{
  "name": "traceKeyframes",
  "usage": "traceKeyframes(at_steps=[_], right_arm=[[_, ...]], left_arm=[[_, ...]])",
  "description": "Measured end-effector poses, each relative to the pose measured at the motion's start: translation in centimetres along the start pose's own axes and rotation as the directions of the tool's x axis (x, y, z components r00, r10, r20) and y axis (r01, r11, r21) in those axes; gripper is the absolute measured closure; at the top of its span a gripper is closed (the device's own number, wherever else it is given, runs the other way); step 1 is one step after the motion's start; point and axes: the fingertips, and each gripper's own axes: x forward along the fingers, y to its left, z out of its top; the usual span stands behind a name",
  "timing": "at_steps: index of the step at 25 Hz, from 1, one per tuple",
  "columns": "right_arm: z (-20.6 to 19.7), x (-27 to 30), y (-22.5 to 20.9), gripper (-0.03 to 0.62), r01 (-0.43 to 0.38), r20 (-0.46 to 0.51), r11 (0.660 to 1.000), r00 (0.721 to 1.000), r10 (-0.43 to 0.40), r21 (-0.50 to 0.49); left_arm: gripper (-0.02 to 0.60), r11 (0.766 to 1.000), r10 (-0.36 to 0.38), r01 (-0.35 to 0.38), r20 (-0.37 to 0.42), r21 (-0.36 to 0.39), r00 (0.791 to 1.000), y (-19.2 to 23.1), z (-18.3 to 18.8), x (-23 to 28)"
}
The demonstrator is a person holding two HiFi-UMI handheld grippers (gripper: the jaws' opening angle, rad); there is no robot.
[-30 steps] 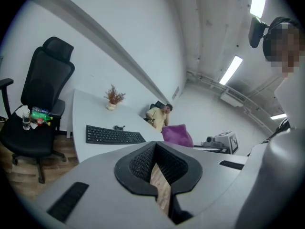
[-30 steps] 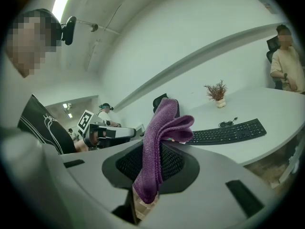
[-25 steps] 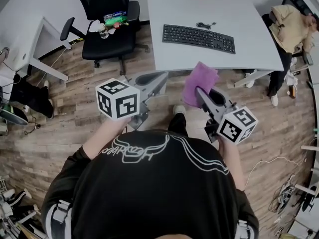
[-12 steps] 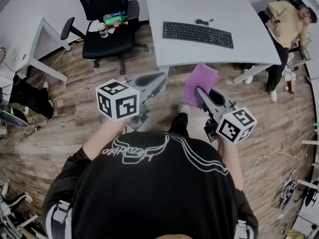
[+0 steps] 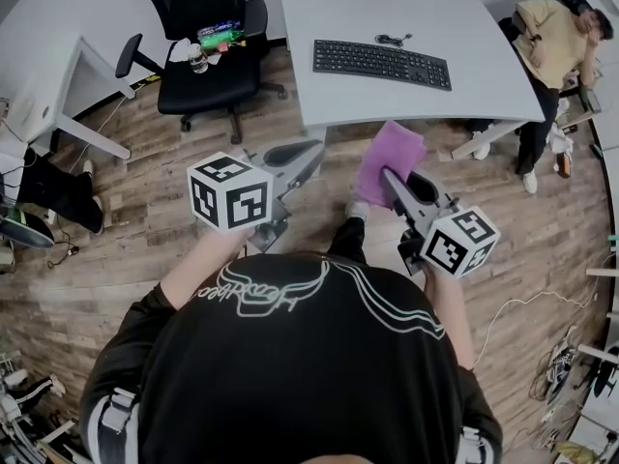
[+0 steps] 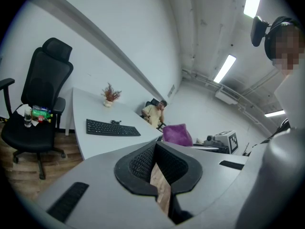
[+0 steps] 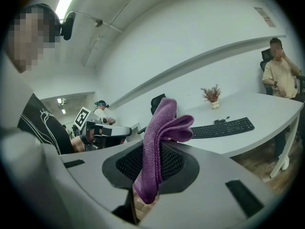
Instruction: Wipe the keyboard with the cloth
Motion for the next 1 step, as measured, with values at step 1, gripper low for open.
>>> traceKeyframes(at_steps=[1], right_arm=[[-0.01,0.04,-0.07,0.54,0.001,0.0,1.0,1.0,-0.001,0.0]], left_arm=[[0.577,1.0,-0.001,0.001,-0.002,0.0,1.0,0.04,-0.03,0.04]])
